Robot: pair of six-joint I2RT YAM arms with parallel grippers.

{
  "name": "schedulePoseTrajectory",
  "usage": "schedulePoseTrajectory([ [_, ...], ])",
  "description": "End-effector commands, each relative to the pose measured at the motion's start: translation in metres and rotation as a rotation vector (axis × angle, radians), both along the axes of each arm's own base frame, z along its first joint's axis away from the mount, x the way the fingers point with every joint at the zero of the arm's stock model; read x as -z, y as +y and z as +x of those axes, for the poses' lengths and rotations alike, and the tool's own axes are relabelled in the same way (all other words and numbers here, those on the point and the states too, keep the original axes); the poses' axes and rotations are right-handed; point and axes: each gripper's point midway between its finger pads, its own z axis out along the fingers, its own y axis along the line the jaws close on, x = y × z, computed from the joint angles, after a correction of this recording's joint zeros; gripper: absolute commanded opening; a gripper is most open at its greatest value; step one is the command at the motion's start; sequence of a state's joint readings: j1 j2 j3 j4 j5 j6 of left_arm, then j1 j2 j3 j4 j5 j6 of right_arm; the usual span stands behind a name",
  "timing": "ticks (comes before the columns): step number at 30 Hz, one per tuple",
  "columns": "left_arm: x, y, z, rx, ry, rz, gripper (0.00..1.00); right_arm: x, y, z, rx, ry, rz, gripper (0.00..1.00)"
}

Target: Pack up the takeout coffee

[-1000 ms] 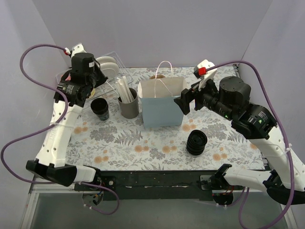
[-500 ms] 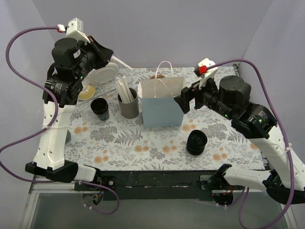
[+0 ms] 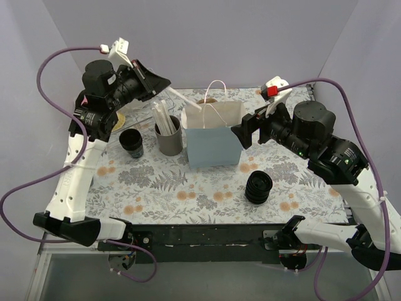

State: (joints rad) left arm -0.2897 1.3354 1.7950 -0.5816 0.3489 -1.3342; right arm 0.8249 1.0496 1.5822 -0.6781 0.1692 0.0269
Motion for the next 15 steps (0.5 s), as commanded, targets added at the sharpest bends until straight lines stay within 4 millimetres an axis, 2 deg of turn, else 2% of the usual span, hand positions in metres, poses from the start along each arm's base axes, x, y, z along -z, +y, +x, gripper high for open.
schedulePoseTrajectory([
  [1,0.036,-0.013,-0.011,0.103,0.067,-0.005,0.0,-0.022,-0.002,0.002,0.017,-0.047,0.069,0.97],
  [2,0.045,-0.013,-0.011,0.1,0.081,0.0,0.0,-0.022,-0.002,0.001,0.018,-0.048,0.07,0.97],
  [3,0.066,-0.013,-0.007,0.094,0.111,0.021,0.0,-0.021,-0.002,0.002,0.022,-0.044,0.066,0.97],
  [5,0.076,-0.012,-0.002,0.074,0.101,0.035,0.0,-0.019,-0.002,0.002,0.027,-0.025,0.074,0.97],
  [8,0.095,-0.013,0.006,0.071,0.11,0.047,0.1,-0.01,-0.002,-0.001,0.037,0.024,0.083,0.97],
  [9,0.103,-0.014,0.009,0.071,0.124,0.052,0.18,-0.004,-0.004,0.001,0.062,0.043,0.081,0.97],
  [12,0.116,-0.021,0.013,0.111,0.146,0.064,0.27,0.008,-0.016,0.004,0.159,0.107,0.111,0.98],
  [15,0.116,-0.026,0.012,0.159,0.129,0.083,0.38,0.015,-0.023,0.006,0.216,0.144,0.108,0.98],
])
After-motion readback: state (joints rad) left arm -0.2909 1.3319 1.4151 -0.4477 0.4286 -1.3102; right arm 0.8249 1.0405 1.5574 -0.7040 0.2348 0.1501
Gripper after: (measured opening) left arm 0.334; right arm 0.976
